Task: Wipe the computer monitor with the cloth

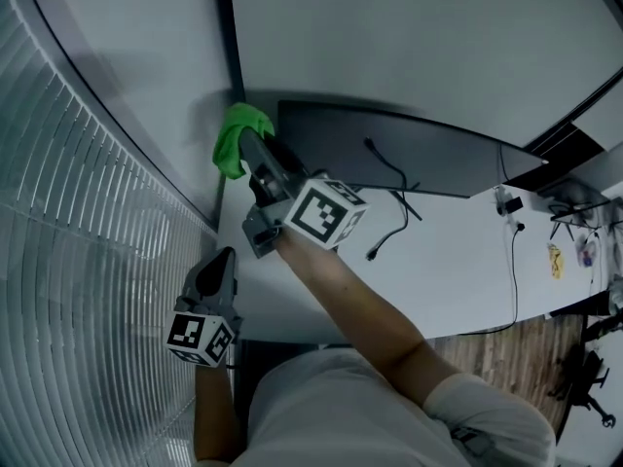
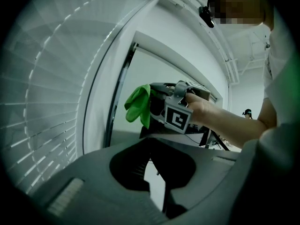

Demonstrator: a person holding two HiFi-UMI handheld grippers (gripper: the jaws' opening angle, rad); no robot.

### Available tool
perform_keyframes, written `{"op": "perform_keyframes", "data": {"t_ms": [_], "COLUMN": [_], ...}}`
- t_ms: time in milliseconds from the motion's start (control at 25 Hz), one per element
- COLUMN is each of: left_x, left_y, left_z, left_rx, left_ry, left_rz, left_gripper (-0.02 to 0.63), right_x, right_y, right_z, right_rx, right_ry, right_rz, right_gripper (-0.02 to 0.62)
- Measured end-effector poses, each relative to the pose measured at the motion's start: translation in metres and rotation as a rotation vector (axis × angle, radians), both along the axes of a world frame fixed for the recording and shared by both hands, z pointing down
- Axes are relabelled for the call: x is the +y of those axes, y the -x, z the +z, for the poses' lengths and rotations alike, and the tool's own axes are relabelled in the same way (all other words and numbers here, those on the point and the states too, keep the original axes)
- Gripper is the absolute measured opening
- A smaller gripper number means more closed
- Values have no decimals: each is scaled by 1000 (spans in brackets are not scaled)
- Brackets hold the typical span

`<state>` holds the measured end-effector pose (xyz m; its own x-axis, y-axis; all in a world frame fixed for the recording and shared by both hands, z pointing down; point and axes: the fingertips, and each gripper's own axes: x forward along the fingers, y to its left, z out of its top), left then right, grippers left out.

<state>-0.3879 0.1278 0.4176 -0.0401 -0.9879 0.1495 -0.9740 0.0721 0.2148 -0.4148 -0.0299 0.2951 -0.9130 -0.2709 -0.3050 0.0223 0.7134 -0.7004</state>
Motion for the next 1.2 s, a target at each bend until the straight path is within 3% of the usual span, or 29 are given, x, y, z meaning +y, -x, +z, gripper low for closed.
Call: {"op": "perform_keyframes", "data": {"t_ms": [320, 560, 840, 1200], "left_x": [-10, -11, -15, -9], "left_y": [3, 6, 8, 14], "left_z": [-3, 2, 14, 20], "left_rx": [-1, 0, 7, 19], "left_ry": [29, 37, 55, 109], "left_rz": [22, 23, 28, 10], "left_gripper": [9, 9, 9, 9], "right_x": [-30, -36, -41, -46], "right_y": [-7, -14, -11, -8], "right_z": [-3, -2, 12, 60], "right_rx": [-210, -308, -327, -266], "right_ry": [225, 279, 317, 394], "right_rz": [71, 116, 131, 138], "right_gripper": [58, 58, 58, 58]}}
